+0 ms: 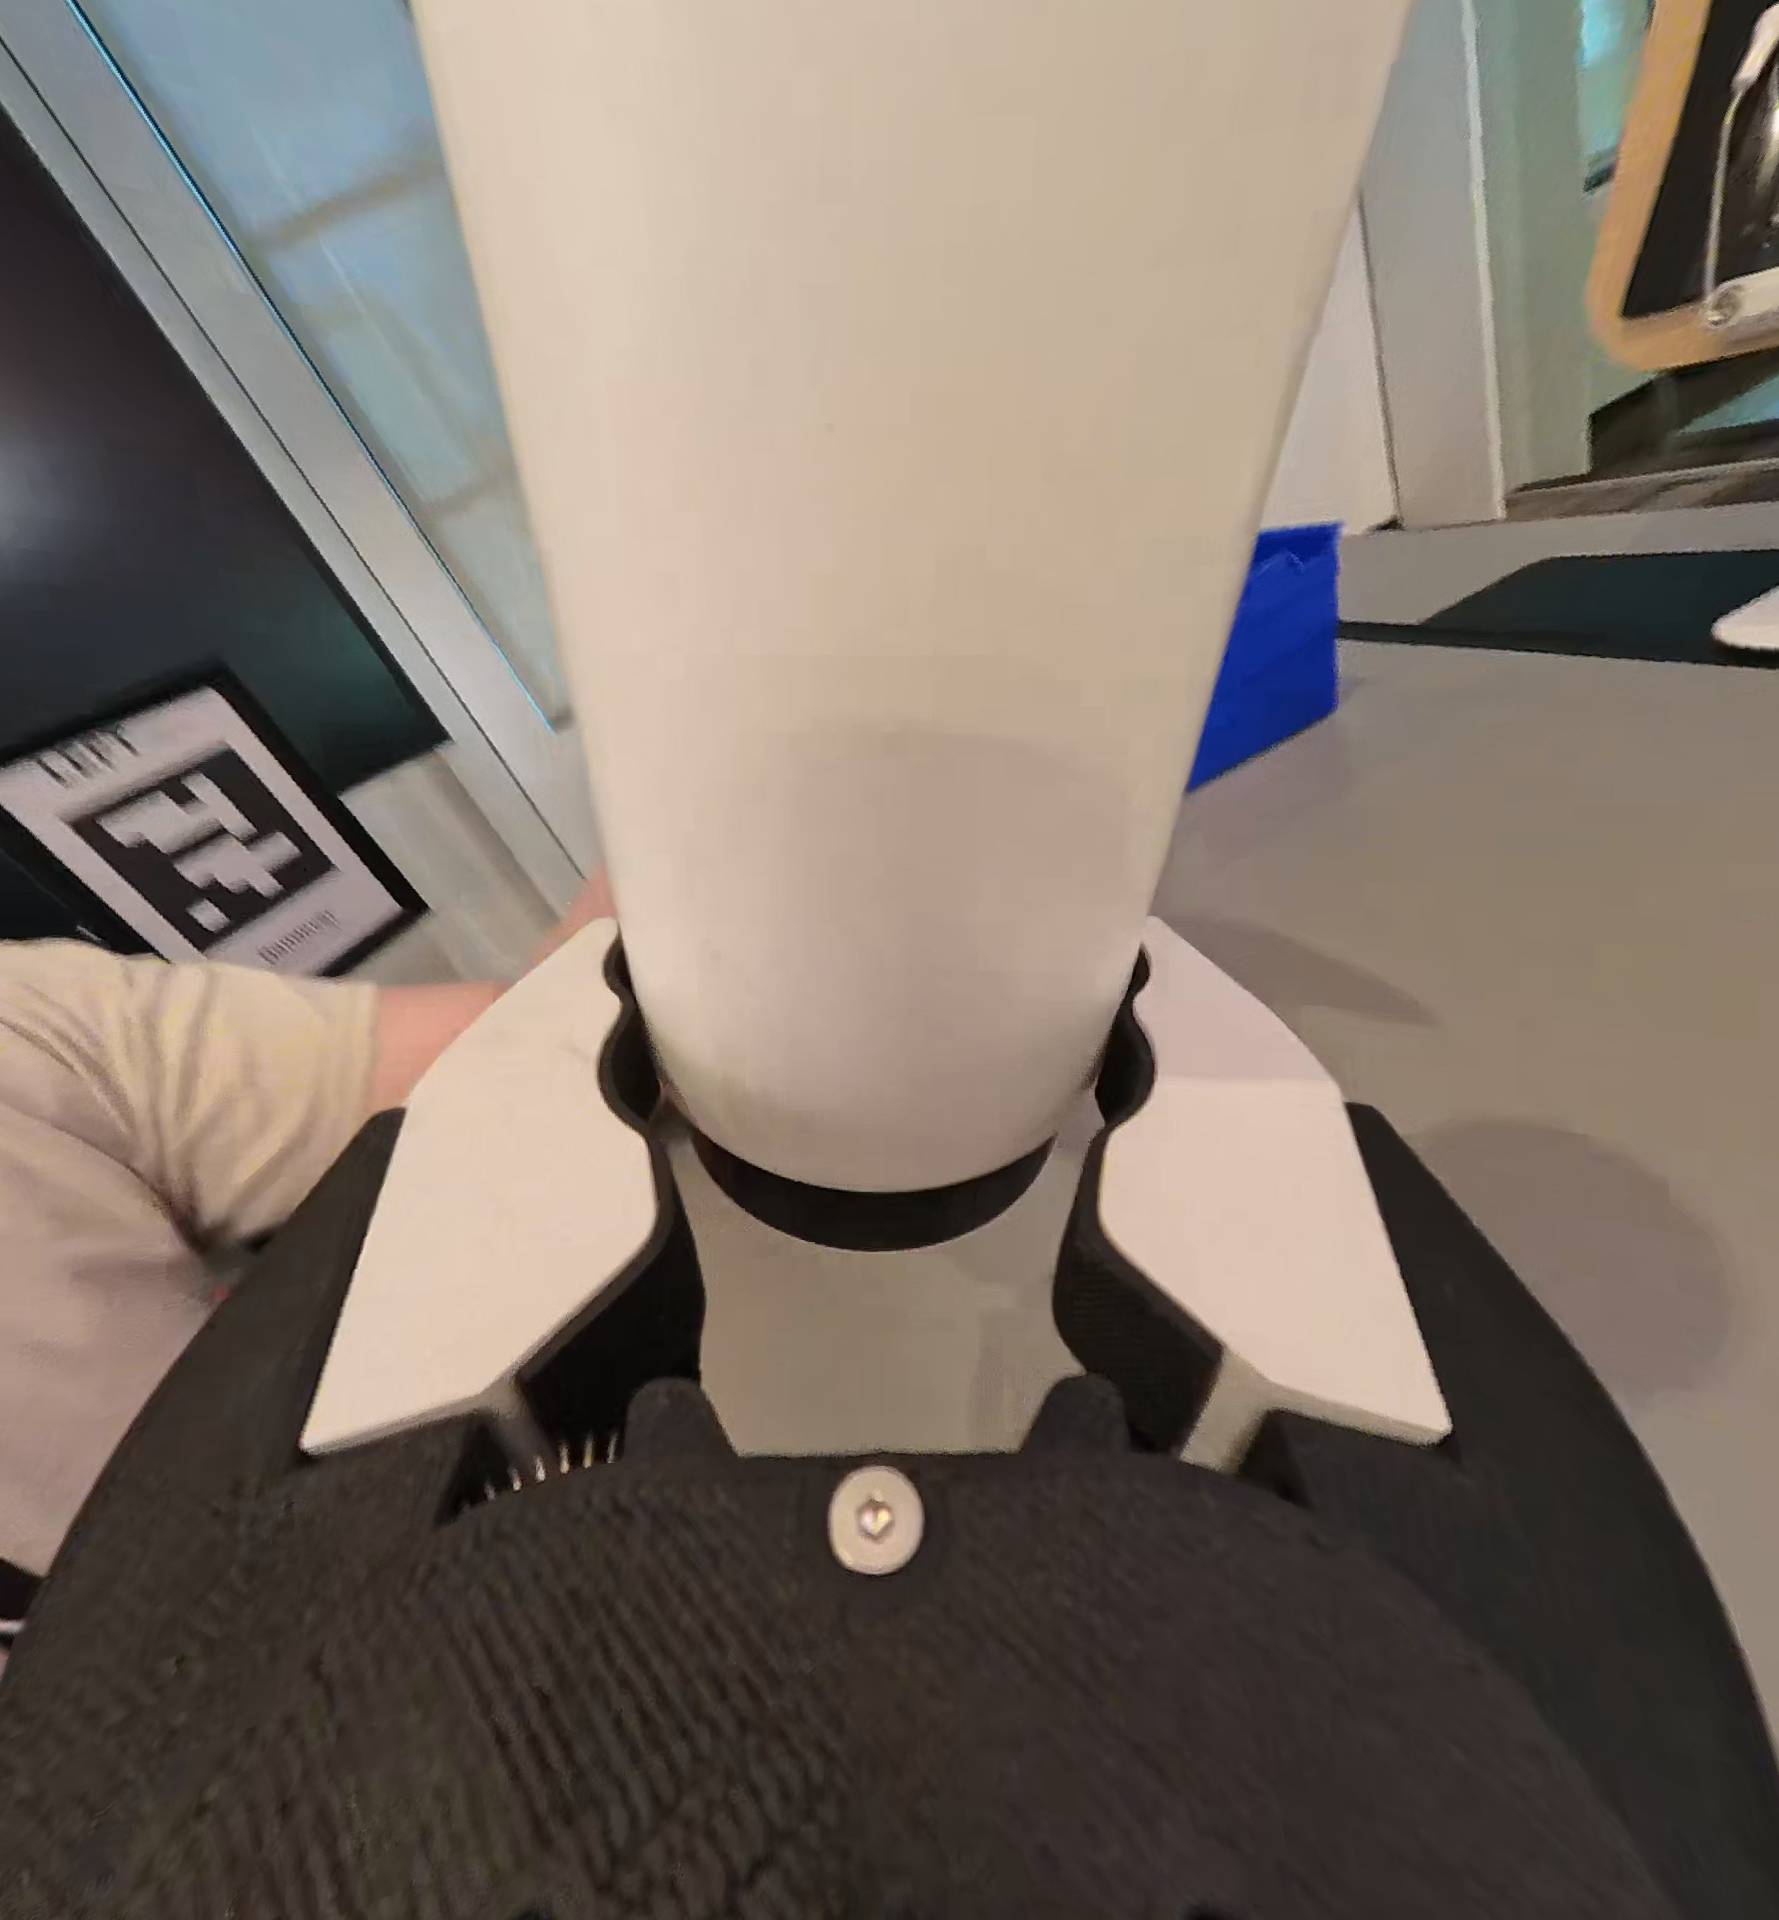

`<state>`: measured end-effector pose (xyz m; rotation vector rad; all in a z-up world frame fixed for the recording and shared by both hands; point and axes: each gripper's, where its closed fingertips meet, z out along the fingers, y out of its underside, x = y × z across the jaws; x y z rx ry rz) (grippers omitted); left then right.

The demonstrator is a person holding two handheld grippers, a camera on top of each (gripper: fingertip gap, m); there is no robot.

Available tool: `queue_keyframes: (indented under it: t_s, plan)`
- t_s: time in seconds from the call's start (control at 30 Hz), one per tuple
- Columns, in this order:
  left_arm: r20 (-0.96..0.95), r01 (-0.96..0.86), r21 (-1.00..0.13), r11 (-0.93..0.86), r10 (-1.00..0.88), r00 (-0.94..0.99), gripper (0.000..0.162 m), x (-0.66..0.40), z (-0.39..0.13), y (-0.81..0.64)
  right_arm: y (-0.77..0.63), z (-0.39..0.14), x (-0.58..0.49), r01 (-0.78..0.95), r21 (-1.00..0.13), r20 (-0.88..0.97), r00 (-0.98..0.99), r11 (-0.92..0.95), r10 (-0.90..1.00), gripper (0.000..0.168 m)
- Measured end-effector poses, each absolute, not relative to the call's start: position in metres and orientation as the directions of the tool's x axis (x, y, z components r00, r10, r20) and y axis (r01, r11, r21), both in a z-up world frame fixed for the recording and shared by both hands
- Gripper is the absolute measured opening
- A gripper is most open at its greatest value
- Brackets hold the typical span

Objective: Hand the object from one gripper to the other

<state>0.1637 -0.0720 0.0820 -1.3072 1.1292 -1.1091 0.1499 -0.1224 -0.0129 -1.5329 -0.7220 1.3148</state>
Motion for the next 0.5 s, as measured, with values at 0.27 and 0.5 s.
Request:
queue_keyframes:
  t_s: [0.27,0.5]
  plan:
    - [0.054,-0.077,-0.995,-0.058,-0.998,0.045,0.112,0.169,0.098,-0.111,-0.115,-0.048,0.174,0.257,-0.965,0.103,0.543,-0.049,0.834,0.087]
    - [0.038,-0.301,-0.952,-0.056,-0.997,0.066,0.104,0.173,0.071,-0.126,-0.097,-0.045,0.222,0.615,-0.782,0.539,0.590,0.098,0.601,0.087]
